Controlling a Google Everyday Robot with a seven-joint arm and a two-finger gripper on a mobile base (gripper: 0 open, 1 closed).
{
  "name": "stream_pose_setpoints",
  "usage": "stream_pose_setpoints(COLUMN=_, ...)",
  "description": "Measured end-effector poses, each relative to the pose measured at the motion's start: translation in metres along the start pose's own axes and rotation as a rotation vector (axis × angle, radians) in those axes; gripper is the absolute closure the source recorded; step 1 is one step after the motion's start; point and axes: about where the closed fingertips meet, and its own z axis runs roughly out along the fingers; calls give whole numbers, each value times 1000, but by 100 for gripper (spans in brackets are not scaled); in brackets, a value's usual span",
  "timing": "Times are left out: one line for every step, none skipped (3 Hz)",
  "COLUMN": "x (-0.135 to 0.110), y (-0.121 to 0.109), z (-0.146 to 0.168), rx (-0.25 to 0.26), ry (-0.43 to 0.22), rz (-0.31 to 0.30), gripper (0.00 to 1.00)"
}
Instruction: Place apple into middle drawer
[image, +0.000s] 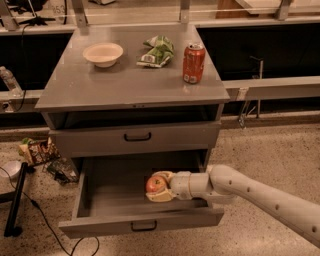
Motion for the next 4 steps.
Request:
stream_pose_setpoints(x=28, y=-17, z=28, rx=-47, ry=45, rz=-27, gripper=100)
stream_pose_setpoints(x=60, y=-33, z=62, rx=-65, ry=75, rz=-19, gripper=100)
stream_pose_setpoints(x=79, y=-37, z=77, rx=-67, ry=87, rz=-1, gripper=100)
stream_pose_setpoints(x=93, y=-37, z=85, rx=-51, ry=109, rz=20, gripper=82)
